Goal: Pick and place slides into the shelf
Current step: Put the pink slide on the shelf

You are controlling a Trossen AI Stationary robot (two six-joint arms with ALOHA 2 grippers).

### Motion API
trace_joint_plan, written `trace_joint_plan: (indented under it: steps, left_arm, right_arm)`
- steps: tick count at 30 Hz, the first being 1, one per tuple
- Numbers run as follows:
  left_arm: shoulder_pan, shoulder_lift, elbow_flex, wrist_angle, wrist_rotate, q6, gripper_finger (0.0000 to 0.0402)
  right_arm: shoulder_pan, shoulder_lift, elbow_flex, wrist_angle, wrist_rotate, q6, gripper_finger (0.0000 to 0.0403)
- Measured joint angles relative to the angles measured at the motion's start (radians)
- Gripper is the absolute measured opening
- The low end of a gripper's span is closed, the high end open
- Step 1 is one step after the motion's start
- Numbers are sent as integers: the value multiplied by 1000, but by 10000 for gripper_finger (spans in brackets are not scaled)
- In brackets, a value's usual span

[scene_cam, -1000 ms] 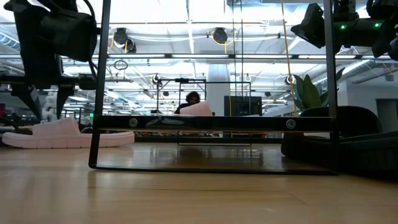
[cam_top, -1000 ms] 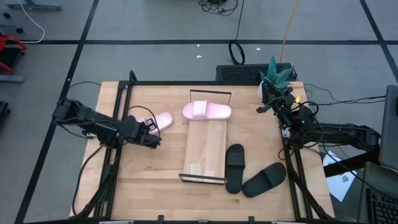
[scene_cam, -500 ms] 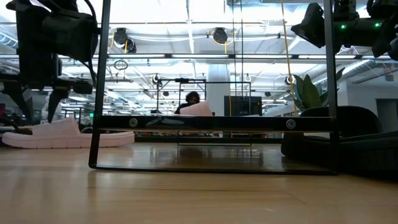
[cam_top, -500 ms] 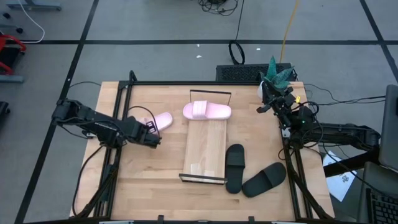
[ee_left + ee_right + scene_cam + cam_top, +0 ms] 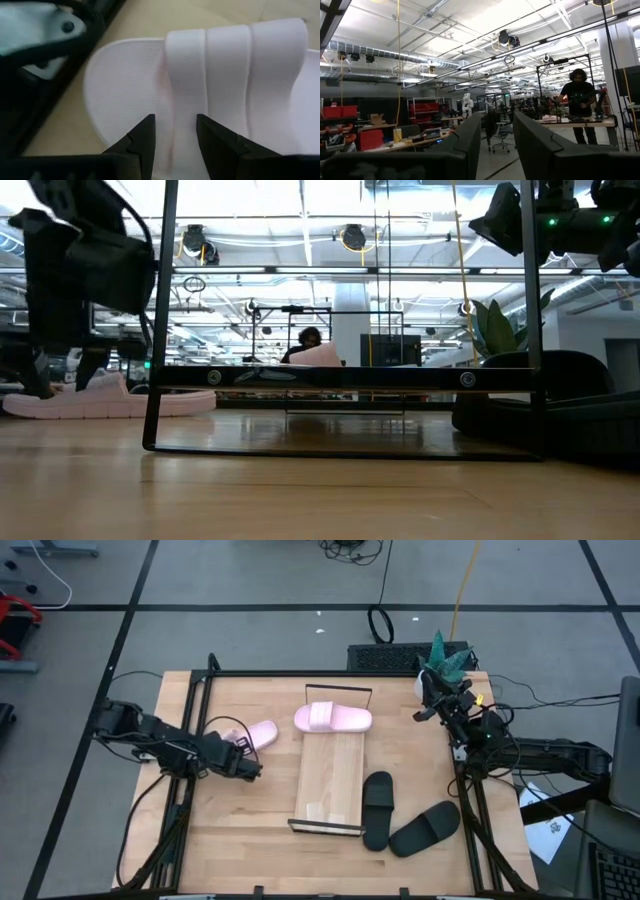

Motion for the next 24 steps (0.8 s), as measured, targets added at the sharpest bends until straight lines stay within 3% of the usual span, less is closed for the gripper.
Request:
trace_joint_plan:
  steps: [6, 15, 24]
  left_arm:
    - [-1, -28, -36, 65, -37, -11, 136]
    - [-12, -193, -29, 49, -93, 4, 136]
    - [-12, -218, -104, 143, -107, -9, 136]
  right_arm:
    - [0, 0, 0, 7, 0, -1, 107]
    - [0, 0, 0, 8, 3, -34, 107]
    - [0, 0, 0, 16, 3, -19, 107]
